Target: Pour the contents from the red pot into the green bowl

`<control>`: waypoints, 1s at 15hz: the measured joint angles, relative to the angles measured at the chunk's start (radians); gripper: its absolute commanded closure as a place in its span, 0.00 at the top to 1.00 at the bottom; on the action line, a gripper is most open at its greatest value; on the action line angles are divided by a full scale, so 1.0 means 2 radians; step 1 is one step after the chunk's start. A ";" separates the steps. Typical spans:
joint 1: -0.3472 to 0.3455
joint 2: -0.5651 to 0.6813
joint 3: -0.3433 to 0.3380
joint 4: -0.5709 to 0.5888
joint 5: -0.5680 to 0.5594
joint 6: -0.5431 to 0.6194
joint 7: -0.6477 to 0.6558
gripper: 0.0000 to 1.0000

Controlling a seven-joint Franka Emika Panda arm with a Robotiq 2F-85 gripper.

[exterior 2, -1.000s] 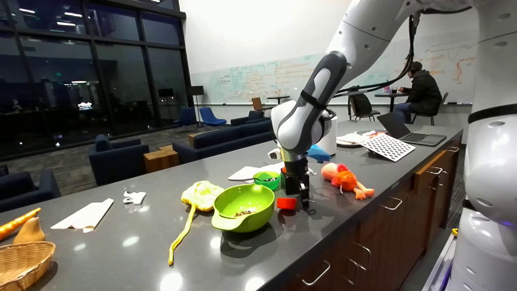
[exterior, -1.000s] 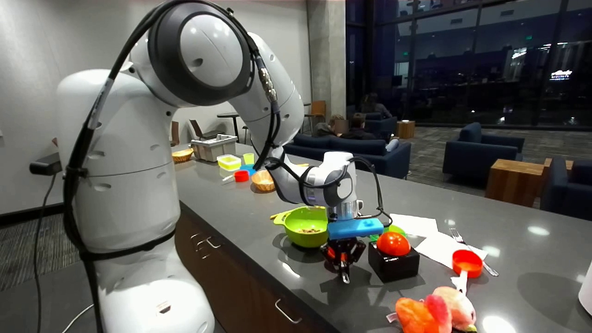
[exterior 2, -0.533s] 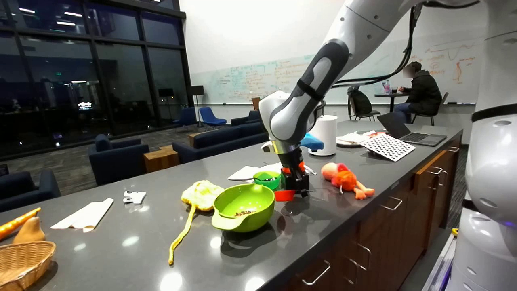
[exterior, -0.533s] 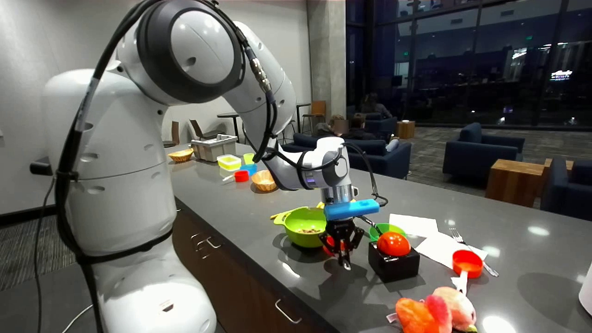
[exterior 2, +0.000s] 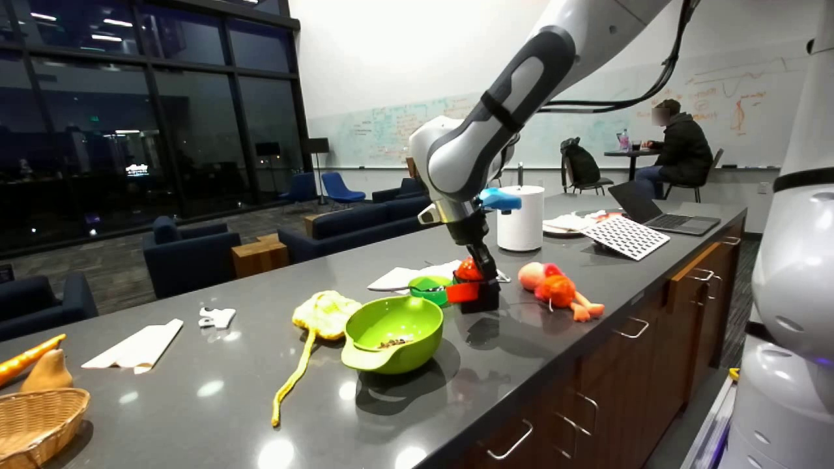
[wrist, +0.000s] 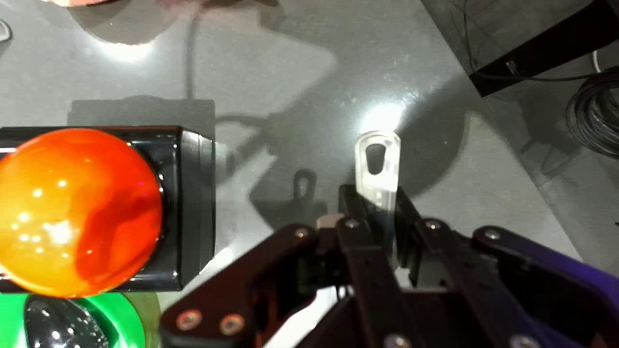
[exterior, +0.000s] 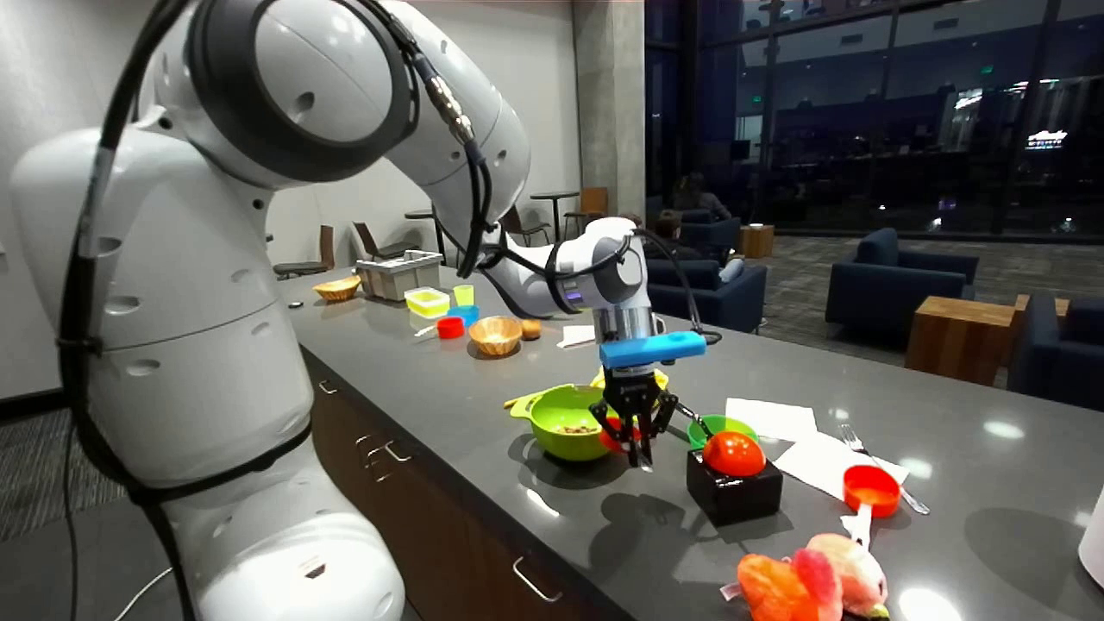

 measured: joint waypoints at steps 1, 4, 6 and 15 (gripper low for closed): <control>0.003 -0.008 0.001 0.004 0.000 -0.014 -0.004 0.04; 0.013 -0.028 0.006 0.016 0.002 -0.052 -0.015 0.04; 0.021 -0.037 0.009 0.023 0.006 -0.068 -0.026 0.04; 0.050 -0.028 0.017 0.040 0.109 -0.081 -0.146 0.04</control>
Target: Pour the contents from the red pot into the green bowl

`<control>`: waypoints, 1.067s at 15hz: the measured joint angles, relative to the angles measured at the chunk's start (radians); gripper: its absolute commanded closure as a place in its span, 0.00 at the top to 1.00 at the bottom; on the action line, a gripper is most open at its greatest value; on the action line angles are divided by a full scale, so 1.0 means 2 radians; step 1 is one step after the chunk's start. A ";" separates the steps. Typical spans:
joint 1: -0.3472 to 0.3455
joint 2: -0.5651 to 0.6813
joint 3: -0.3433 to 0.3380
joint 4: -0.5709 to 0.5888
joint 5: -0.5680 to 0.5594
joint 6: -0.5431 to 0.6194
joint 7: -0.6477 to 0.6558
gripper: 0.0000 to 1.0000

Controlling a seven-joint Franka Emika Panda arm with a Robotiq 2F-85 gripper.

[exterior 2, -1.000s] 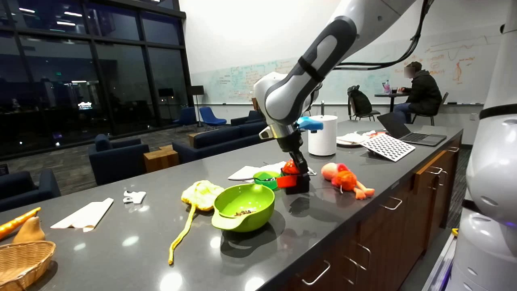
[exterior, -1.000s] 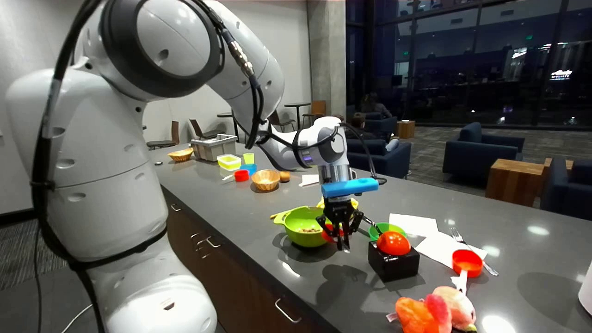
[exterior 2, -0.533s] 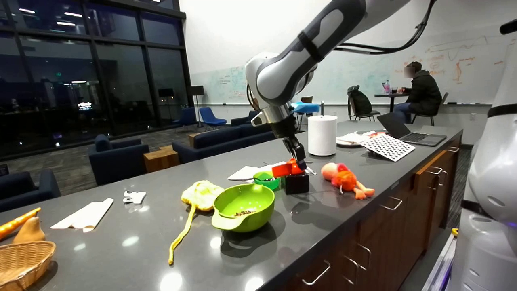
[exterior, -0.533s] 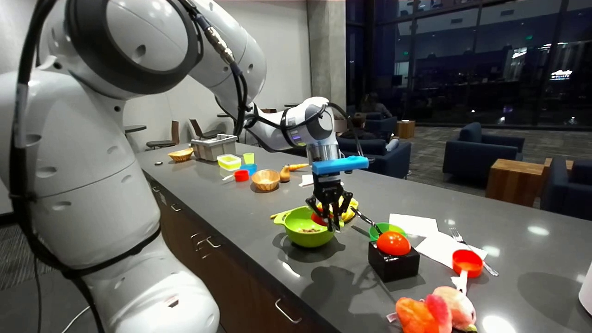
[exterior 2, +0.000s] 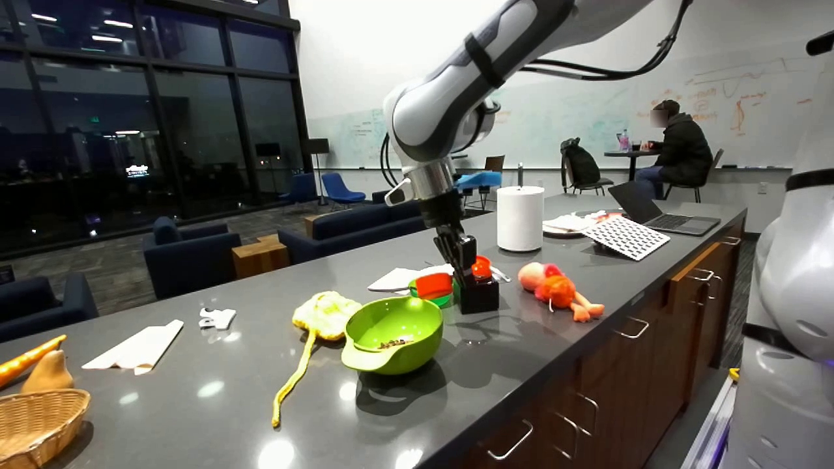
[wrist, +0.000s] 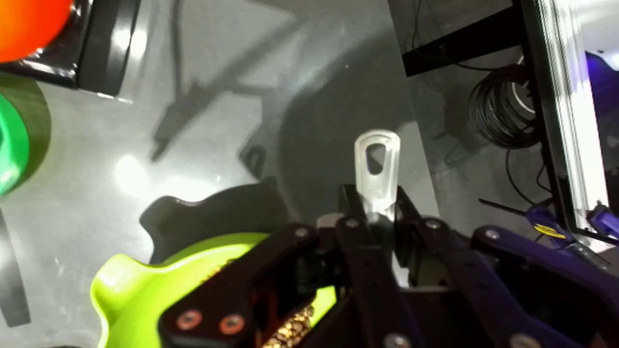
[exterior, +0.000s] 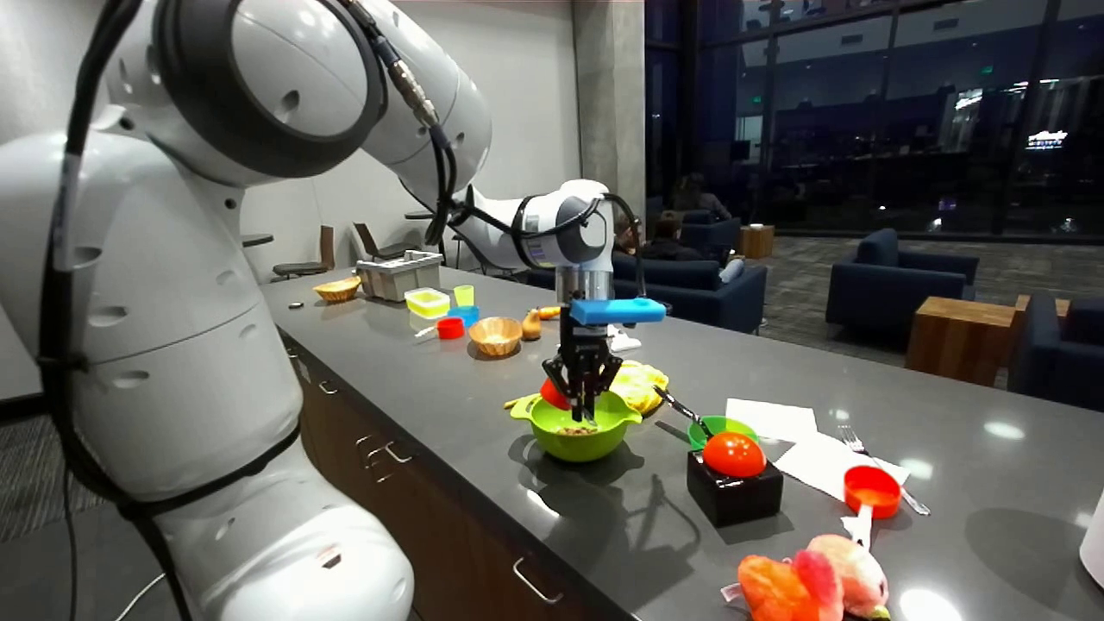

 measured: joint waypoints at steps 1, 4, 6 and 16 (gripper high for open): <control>0.002 0.004 0.000 0.004 0.013 -0.004 -0.018 0.04; 0.004 0.021 0.001 0.020 0.049 -0.029 -0.074 0.04; 0.004 0.037 0.002 0.036 0.072 -0.052 -0.114 0.04; -0.008 0.176 0.012 0.175 0.111 -0.185 -0.253 0.04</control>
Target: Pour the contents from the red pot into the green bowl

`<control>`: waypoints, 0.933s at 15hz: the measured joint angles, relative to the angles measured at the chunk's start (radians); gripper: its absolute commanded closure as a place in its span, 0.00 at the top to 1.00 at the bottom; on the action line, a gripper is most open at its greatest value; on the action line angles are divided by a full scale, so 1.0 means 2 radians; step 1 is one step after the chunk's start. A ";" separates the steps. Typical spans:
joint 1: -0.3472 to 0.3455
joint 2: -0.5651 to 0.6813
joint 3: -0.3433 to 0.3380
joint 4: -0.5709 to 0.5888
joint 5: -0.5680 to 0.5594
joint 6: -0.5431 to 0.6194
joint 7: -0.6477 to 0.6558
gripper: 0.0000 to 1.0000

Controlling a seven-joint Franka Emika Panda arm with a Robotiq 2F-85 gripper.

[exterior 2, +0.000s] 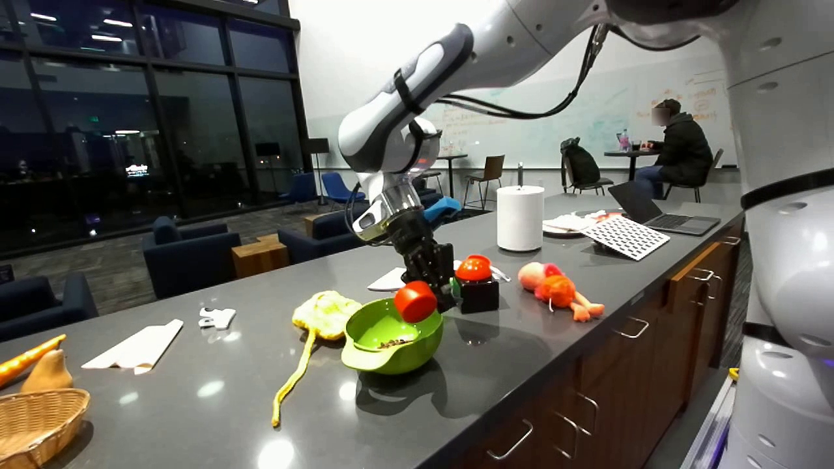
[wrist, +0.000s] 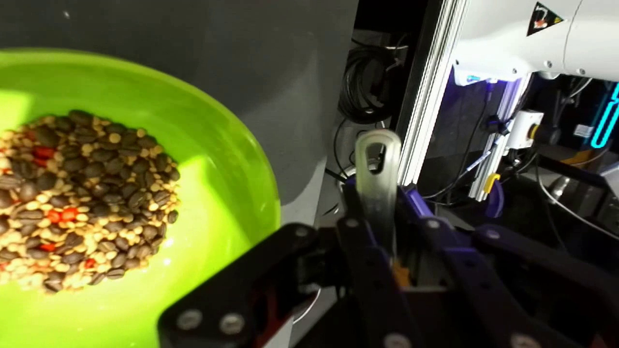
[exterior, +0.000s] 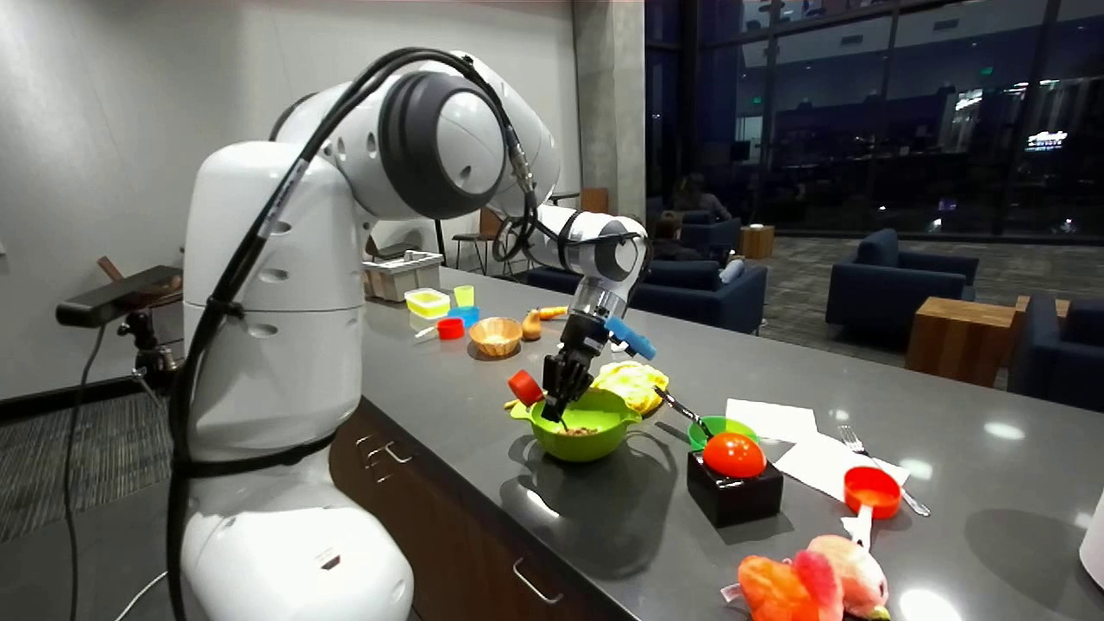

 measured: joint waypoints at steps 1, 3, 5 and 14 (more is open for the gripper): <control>-0.003 0.017 0.002 0.018 0.000 -0.016 -0.009 0.04; -0.008 0.051 0.007 0.055 0.000 -0.046 -0.022 0.04; -0.011 0.083 0.011 0.094 -0.001 -0.076 -0.031 0.04; -0.013 0.181 0.028 0.239 -0.017 -0.180 -0.056 0.04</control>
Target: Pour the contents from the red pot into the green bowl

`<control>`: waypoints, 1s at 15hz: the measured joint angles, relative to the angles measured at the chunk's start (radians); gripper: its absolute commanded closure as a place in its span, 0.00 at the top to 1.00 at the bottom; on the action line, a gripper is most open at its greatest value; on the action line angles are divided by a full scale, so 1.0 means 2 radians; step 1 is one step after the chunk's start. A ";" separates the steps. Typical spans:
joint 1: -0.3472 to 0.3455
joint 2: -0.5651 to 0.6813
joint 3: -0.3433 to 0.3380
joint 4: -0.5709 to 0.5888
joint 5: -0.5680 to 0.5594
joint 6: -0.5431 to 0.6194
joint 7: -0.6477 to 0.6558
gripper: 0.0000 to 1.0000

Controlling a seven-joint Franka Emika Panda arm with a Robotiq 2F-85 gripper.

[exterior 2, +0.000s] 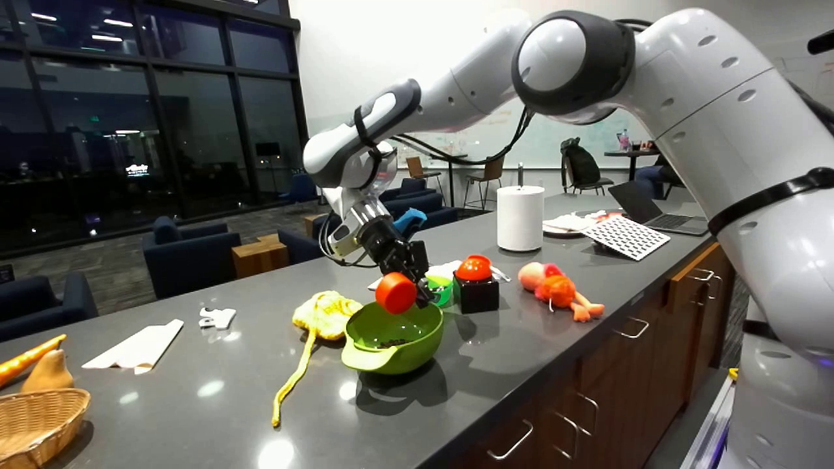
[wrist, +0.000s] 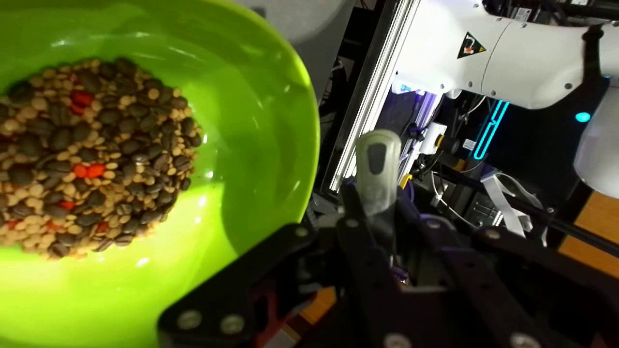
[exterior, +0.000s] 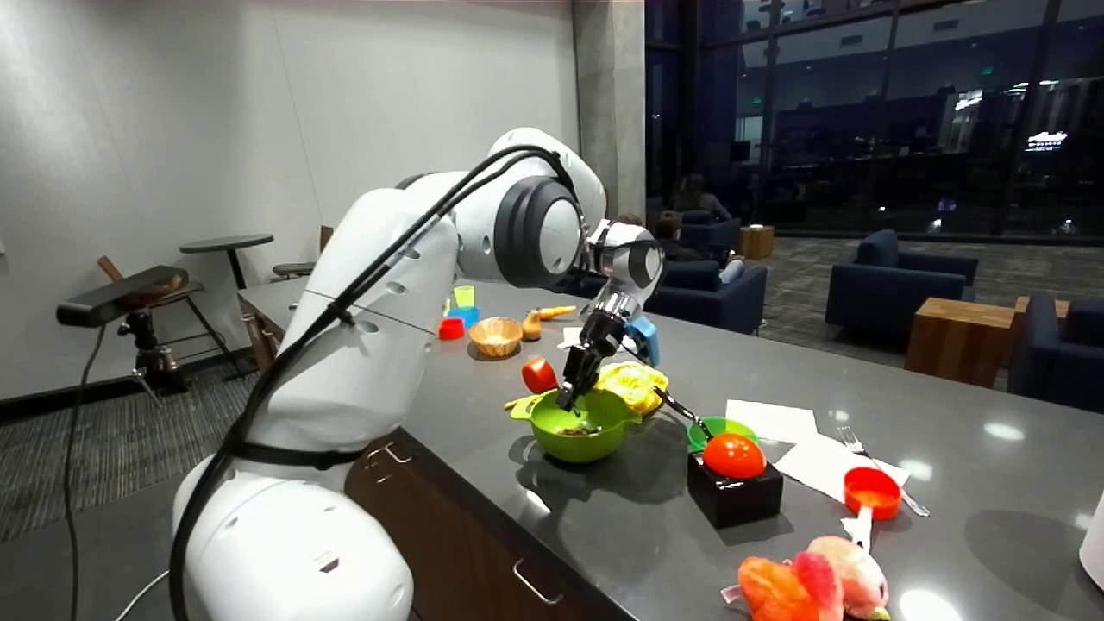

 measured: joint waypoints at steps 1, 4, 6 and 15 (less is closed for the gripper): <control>0.000 0.009 0.001 0.014 -0.003 -0.011 -0.006 0.04; -0.002 0.037 0.005 0.053 -0.012 -0.043 -0.031 0.04; -0.004 0.056 0.007 0.079 -0.016 -0.065 -0.046 0.04; -0.008 0.134 0.007 0.176 -0.043 -0.183 -0.063 0.04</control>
